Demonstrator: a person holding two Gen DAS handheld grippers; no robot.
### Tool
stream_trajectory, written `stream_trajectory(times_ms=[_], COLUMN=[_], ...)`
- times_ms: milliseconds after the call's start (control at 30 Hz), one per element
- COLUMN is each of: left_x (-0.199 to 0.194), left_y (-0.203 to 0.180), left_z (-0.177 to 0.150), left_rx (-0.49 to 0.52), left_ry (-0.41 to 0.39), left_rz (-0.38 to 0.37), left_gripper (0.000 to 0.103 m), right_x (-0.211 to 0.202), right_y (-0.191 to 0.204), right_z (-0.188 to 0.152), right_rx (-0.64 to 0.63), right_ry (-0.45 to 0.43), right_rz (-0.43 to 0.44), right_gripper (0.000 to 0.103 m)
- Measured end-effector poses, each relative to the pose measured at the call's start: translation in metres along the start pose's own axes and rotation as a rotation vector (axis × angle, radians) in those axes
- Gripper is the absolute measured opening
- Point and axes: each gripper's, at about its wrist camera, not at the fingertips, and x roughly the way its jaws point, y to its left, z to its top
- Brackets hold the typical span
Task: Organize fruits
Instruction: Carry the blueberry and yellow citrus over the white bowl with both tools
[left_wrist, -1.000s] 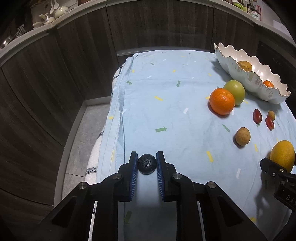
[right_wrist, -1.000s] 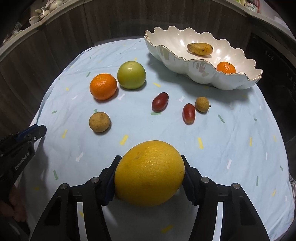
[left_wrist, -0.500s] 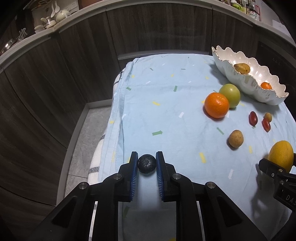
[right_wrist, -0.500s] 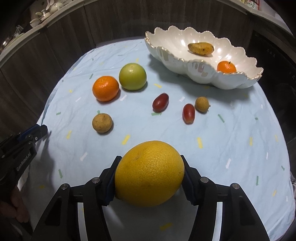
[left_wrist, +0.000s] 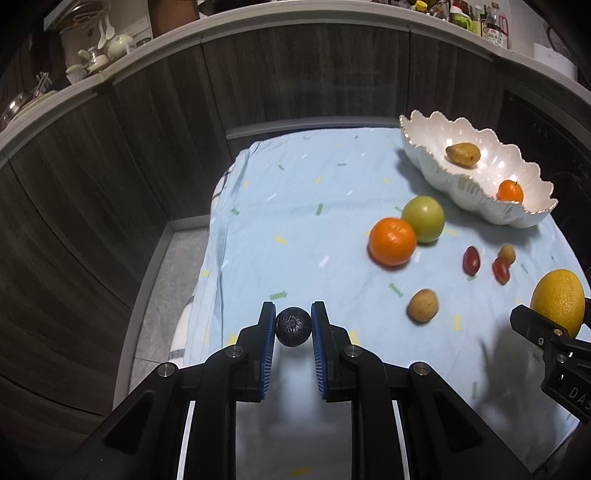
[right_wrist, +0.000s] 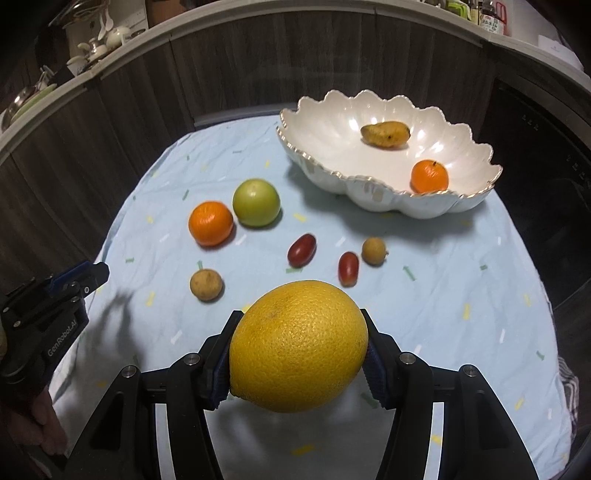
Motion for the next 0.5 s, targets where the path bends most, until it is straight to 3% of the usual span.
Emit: stream_trajectory(times_ms=[500], left_x=[-0.020], left_y=[-0.045], left_z=[0.034], left_rx=[0.032], left_ry=[-0.029], left_rz=[-0.039], left_gripper=[0.020], right_x=[-0.023], right_y=[-0.038], right_z=[0.028], right_rx=[0.010], right_ry=[-0.090], right_rz=[-0.033], right_gripper=[0.059])
